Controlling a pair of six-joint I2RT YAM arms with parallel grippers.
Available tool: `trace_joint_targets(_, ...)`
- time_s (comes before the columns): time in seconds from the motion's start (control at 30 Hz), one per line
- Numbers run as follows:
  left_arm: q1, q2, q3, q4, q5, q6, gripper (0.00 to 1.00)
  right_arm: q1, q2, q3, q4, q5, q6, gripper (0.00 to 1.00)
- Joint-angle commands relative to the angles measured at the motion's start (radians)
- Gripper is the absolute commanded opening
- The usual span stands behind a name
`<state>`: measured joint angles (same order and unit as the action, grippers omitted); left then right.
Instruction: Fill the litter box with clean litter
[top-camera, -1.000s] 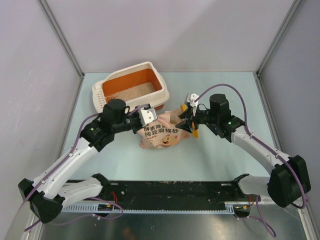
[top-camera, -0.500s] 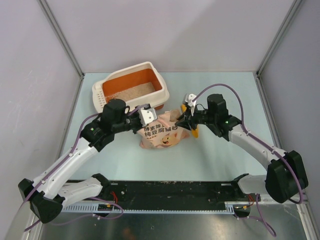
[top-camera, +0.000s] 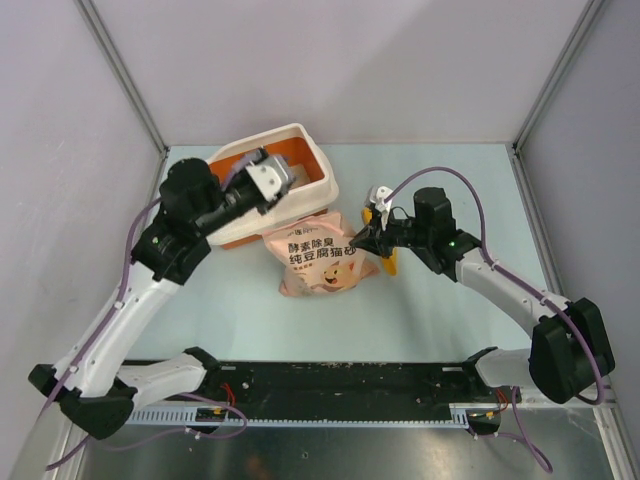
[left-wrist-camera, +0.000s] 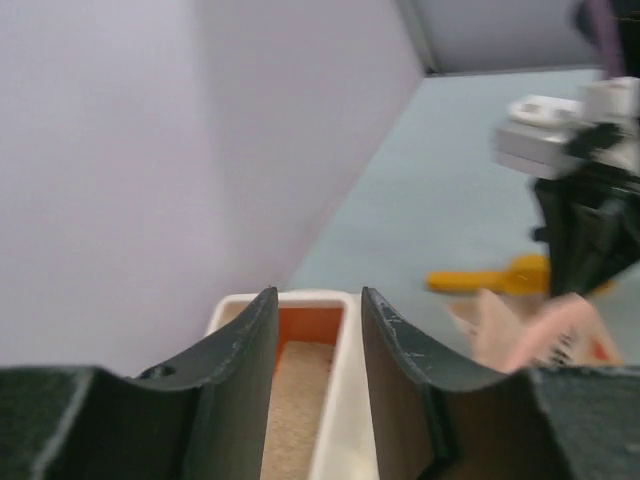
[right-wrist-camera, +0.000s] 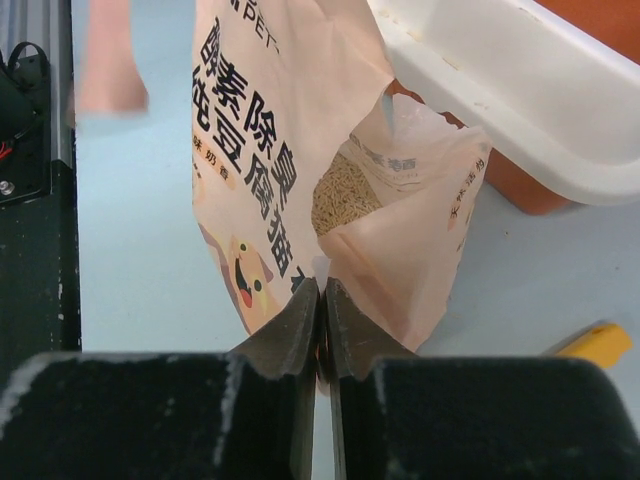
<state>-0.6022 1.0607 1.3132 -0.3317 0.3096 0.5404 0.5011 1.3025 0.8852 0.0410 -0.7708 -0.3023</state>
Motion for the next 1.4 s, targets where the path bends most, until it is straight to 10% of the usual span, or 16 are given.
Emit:
trace_joint_targets(0.0, 0.097, 0.163, 0.032, 0.063, -0.006, -0.028, 0.4, 0.001, 0.007, -0.005, 0.062, 0.005, 0.014, 0.1)
trace_joint_targets(0.4, 0.104, 0.436, 0.035, 0.063, 0.077, -0.059, 0.07, 0.001, 0.0, -0.005, 0.083, 0.008, 0.019, 0.09)
trace_joint_targets(1.13, 0.028, 0.559, 0.044, 0.063, 0.401, -0.117, 0.08, -0.053, 0.021, -0.005, 0.123, -0.024, -0.004, 0.1)
trace_joint_targets(1.37, 0.019, 0.553, 0.023, 0.063, 0.43, -0.166, 0.1, -0.062, 0.032, -0.005, 0.114, -0.01, -0.084, 0.31)
